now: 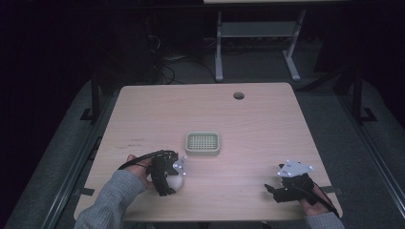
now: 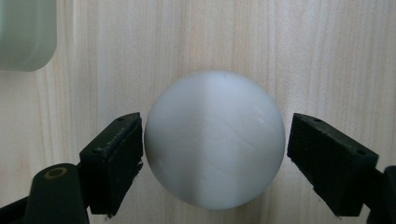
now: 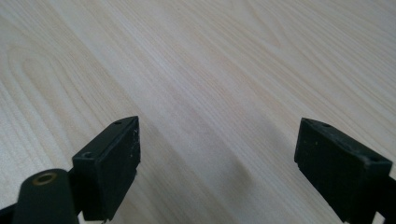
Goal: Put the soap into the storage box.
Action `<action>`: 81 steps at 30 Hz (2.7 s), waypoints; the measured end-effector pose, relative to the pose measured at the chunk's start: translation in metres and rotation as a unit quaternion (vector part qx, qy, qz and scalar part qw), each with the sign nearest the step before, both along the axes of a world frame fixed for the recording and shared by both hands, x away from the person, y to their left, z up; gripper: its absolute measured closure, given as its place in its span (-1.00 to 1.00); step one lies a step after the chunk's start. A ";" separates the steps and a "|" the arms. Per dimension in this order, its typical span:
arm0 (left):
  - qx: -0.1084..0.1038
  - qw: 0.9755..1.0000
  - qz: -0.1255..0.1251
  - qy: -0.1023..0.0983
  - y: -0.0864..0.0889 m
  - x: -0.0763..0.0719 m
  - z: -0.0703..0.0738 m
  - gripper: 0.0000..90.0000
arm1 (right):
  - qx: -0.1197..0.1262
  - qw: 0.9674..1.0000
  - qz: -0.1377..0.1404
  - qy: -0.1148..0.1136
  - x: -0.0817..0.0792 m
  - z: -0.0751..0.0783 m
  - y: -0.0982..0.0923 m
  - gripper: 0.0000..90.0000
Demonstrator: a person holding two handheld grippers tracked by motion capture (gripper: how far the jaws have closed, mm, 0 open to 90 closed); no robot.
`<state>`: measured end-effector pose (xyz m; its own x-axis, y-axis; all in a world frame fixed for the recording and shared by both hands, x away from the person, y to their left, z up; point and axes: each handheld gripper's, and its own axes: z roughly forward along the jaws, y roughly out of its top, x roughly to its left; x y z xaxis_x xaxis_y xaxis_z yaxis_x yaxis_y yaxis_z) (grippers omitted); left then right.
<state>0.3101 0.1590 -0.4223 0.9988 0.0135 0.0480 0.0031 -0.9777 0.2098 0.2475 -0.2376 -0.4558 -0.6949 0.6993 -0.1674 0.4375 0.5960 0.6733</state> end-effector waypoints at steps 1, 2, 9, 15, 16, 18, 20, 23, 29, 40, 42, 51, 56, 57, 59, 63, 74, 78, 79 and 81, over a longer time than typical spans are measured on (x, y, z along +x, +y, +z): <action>0.001 1.000 0.000 0.000 0.000 0.000 -0.001 -0.60 | 0.000 1.000 0.000 0.000 0.000 0.000 0.000 -0.69; 0.001 1.000 0.000 0.000 0.000 0.000 -0.001 -0.60 | -0.001 1.000 0.001 0.001 0.000 0.000 0.000 -0.69; 0.014 1.000 0.000 0.009 -0.001 0.003 -0.006 -0.60 | -0.001 1.000 0.002 0.000 0.000 0.000 0.000 -0.69; 0.021 1.000 -0.004 0.014 -0.003 0.005 -0.009 -0.59 | 0.000 1.000 0.001 0.000 0.000 0.000 0.000 -0.69; 0.022 1.000 -0.004 0.015 -0.003 0.005 -0.010 -0.59 | 0.000 1.000 0.001 0.000 0.000 0.000 0.000 -0.69; 0.022 1.000 -0.005 0.016 -0.003 0.005 -0.011 -0.58 | 0.000 1.000 0.001 0.000 0.000 0.000 0.000 -0.69; 0.022 1.000 -0.005 0.016 -0.003 0.006 -0.011 -0.57 | -0.001 1.000 0.002 0.000 0.000 0.000 0.000 -0.69; 0.025 0.999 -0.006 0.019 -0.004 0.006 -0.012 -0.57 | -0.001 1.000 0.002 0.000 0.000 0.000 0.000 -0.69; 0.028 0.999 -0.010 0.019 -0.004 0.007 -0.013 -0.55 | -0.001 1.000 0.002 0.000 0.000 0.000 0.000 -0.69; 0.025 0.999 -0.010 0.023 -0.004 0.008 -0.013 -0.50 | -0.002 1.000 0.002 0.000 0.000 0.000 0.000 -0.69; 0.026 0.999 -0.010 0.024 -0.004 0.008 -0.014 -0.50 | -0.001 1.000 0.002 0.000 0.000 0.000 0.000 -0.69; 0.029 0.999 -0.011 0.024 -0.005 0.008 -0.014 -0.49 | -0.001 1.000 0.002 0.000 0.000 0.000 0.000 -0.69; 0.029 0.999 -0.012 0.024 -0.005 0.008 -0.014 -0.48 | -0.002 1.000 0.002 0.000 0.000 0.000 0.000 -0.69; 0.028 0.999 -0.012 0.024 -0.005 0.008 -0.015 -0.48 | -0.002 1.000 0.002 0.000 0.000 0.000 0.000 -0.69; 0.029 0.999 -0.012 0.023 -0.005 0.008 -0.014 -0.48 | -0.002 1.000 0.002 0.001 0.000 0.000 0.000 -0.69; 0.029 0.999 -0.013 0.020 -0.005 0.007 -0.014 -0.48 | -0.002 1.000 0.003 0.000 0.000 0.000 0.000 -0.69; 0.029 0.999 -0.017 0.019 -0.005 0.005 -0.014 -0.47 | 0.000 1.000 0.001 -0.001 0.000 0.000 0.000 -0.69; 0.031 0.999 -0.014 0.024 -0.005 0.005 -0.014 -0.47 | 0.000 1.000 0.001 -0.001 -0.001 0.000 0.000 -0.69; 0.030 0.999 -0.013 0.023 -0.005 0.005 -0.014 -0.47 | 0.000 1.000 0.001 -0.001 -0.001 0.000 0.000 -0.69; 0.029 0.999 -0.013 0.022 -0.005 0.005 -0.013 -0.47 | 0.000 1.000 0.001 -0.001 -0.001 0.001 0.000 -0.69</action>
<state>0.3152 0.1542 -0.4355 0.9999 -0.0142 0.0039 -0.0147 -0.9882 0.1522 0.2469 -0.2375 -0.4552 -0.6957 0.6980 -0.1696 0.4345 0.5969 0.6745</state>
